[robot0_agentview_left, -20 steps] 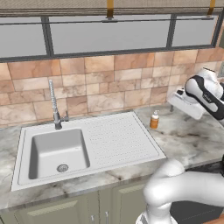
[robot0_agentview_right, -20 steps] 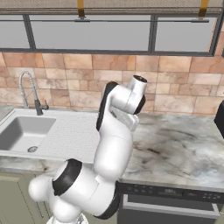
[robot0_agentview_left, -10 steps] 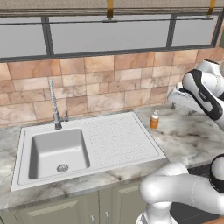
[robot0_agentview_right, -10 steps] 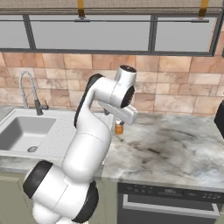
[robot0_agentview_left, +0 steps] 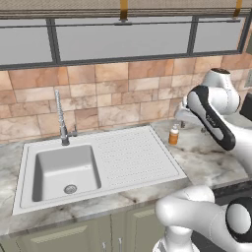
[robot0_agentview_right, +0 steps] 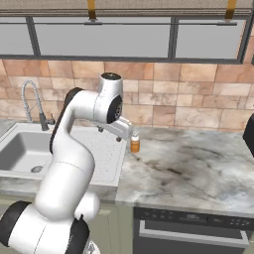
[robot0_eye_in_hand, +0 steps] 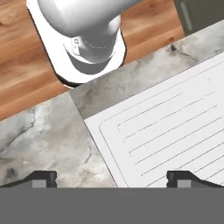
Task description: Locate and retrieve the soap dispenser and sponge from the cabinet. Place them next to the sink.
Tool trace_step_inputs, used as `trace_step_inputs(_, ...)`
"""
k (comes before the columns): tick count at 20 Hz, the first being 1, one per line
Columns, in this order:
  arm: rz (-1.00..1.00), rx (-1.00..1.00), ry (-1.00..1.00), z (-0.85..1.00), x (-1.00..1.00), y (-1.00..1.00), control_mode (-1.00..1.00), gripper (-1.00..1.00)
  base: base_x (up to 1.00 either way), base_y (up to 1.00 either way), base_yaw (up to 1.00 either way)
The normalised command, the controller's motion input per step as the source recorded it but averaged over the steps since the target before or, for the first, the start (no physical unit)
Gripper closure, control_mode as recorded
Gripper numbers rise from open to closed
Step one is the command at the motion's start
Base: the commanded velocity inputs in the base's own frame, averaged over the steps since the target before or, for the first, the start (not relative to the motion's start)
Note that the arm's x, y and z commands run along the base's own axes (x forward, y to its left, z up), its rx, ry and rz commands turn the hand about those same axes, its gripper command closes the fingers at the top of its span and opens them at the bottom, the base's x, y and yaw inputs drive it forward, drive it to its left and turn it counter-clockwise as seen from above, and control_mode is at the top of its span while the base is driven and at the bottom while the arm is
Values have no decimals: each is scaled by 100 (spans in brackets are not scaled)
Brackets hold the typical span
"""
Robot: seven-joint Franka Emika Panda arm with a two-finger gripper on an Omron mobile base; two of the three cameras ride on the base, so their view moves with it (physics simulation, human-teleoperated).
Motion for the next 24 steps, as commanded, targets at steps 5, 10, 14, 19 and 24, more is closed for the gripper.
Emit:
trace_step_inputs(5,2,-21,5,12,0,76,-100,-100,0,0,0)
trace_step_inputs(10,5,-23,11,9,5,69,-100,-100,0,0,0)
trace_step_inputs(14,2,-1,-2,0,-29,4,-100,-100,0,0,0)
trace_step_inputs(19,11,0,-4,7,-45,0,-100,-100,0,0,0)
trace_step_inputs(24,7,0,-2,23,-61,4,-100,-100,0,0,0)
